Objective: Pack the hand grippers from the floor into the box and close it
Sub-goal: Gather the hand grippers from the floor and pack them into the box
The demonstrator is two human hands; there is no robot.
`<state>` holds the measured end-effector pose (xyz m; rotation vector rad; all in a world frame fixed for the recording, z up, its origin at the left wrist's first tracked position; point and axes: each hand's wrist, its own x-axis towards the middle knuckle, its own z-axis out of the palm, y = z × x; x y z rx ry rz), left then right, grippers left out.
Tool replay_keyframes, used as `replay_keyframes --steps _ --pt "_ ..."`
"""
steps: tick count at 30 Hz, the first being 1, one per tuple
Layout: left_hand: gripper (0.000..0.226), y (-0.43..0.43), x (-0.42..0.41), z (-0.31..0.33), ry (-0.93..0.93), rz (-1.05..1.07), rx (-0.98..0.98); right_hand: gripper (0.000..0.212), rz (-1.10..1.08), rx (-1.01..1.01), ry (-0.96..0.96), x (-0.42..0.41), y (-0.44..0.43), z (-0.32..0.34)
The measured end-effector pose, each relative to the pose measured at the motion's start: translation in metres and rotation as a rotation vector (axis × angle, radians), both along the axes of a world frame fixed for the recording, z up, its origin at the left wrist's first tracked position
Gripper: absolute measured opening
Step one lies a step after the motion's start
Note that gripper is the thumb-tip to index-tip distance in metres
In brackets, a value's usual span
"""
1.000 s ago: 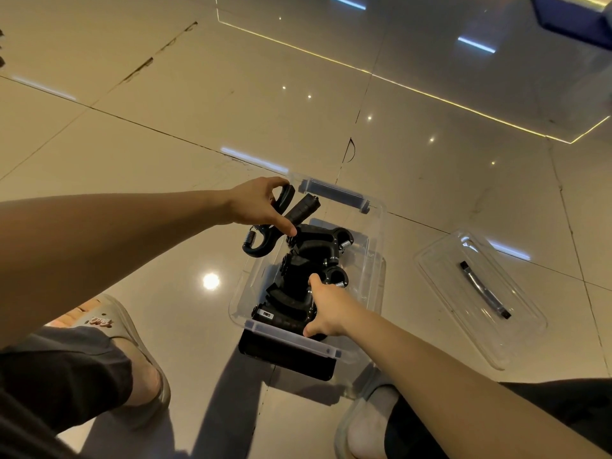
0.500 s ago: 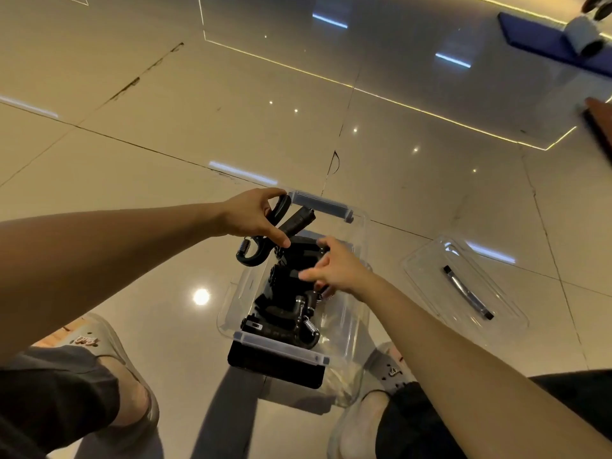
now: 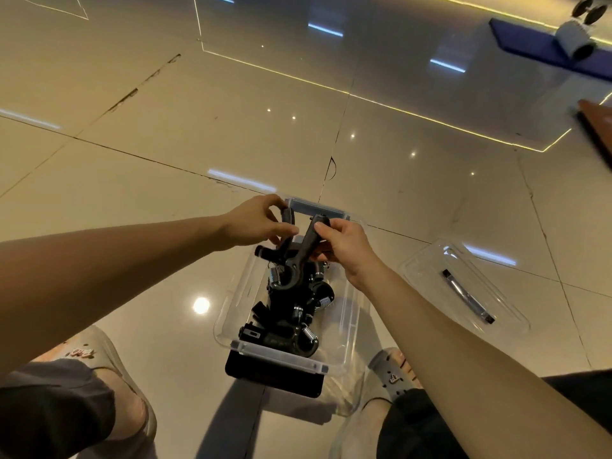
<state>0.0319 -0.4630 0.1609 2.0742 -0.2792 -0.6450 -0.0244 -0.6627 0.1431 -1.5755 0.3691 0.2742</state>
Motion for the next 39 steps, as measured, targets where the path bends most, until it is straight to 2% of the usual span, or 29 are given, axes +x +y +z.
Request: replay_keyframes --steps 3,6,11,13,16,22,26,29,31,33,35,39 --pt "0.029 0.005 0.008 0.002 0.047 0.027 -0.036 0.024 -0.06 -0.027 -0.02 0.002 0.0 0.0" --pt "0.027 0.006 0.01 0.001 0.111 -0.017 -0.047 0.025 -0.113 -0.032 -0.045 0.005 -0.001 0.002" --pt "0.018 0.012 0.015 0.008 0.125 -0.13 -0.009 0.019 -0.072 -0.032 -0.081 0.007 0.0 0.004" --pt "0.019 0.013 0.015 0.011 0.13 -0.174 -0.018 0.018 -0.076 -0.102 -0.11 0.008 0.001 0.001" --pt "0.025 0.011 0.012 0.009 0.119 -0.11 -0.069 0.021 -0.061 -0.248 -0.142 0.011 0.0 -0.003" --pt "0.028 0.012 0.01 -0.003 0.159 0.112 -0.077 0.067 0.302 -0.566 -0.175 0.001 0.004 -0.009" --pt "0.033 0.011 0.003 -0.009 0.162 0.054 -0.02 0.066 0.333 -0.765 -0.168 -0.001 0.008 -0.018" --pt "0.031 0.013 0.001 -0.012 0.0 -0.072 0.109 0.066 0.379 -0.81 -0.175 -0.002 0.007 -0.021" --pt "0.047 0.021 0.003 -0.015 -0.281 -0.219 0.392 0.064 0.442 -0.878 -0.174 -0.003 0.005 -0.024" --pt "0.082 0.034 0.006 -0.02 -0.489 -0.378 0.655 0.067 0.53 -0.967 -0.143 -0.006 0.005 -0.031" --pt "0.111 0.046 0.007 -0.027 -0.494 -0.494 0.786 0.073 0.616 -1.039 -0.106 -0.009 0.006 -0.038" --pt "0.136 0.06 0.01 -0.038 -0.39 -0.57 0.78 0.082 0.73 -1.119 -0.101 -0.014 0.009 -0.05"
